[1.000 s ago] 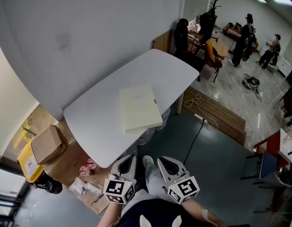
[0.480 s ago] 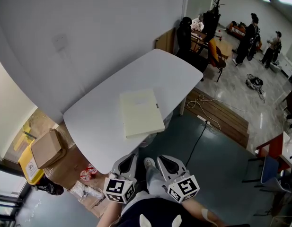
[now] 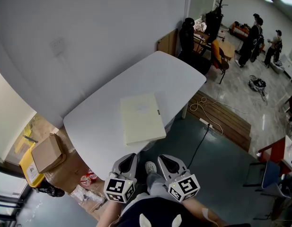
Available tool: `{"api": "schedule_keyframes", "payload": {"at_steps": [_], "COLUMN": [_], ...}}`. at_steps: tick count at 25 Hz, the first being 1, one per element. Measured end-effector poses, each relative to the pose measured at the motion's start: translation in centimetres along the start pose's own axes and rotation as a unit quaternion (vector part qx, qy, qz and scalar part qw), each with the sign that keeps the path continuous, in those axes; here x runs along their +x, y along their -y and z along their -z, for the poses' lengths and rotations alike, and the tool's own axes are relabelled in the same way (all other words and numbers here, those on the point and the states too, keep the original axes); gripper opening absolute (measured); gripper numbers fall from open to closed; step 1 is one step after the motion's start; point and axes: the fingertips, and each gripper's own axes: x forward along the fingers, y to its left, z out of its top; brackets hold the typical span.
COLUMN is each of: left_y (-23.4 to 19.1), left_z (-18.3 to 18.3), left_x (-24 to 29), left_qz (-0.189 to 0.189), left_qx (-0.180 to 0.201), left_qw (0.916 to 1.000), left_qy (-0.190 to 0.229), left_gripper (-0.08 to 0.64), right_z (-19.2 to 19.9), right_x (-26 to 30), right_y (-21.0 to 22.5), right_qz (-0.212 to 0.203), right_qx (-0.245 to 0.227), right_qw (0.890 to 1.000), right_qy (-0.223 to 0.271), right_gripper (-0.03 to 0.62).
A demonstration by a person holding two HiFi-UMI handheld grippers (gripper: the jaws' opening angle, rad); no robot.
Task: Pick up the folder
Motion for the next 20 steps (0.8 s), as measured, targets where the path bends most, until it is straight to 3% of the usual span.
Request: {"api": "schedule_keyframes", "payload": {"at_steps": [20], "left_y": [-3.8], "left_z": [-0.5], "left_x": [6.4], "left_qz": [-0.010], "left_qx": [-0.002], "left_qw": [0.9995], "left_qy": [-0.031], "left_gripper": [0.005], "right_z": [0.4], "right_x": [6.5], "right_y": [5.2], "right_qz": [-0.015], "right_qx": [0.026], "right_qw": [0.999], "right_qy": [-0.028], "right_gripper": [0.017]}}
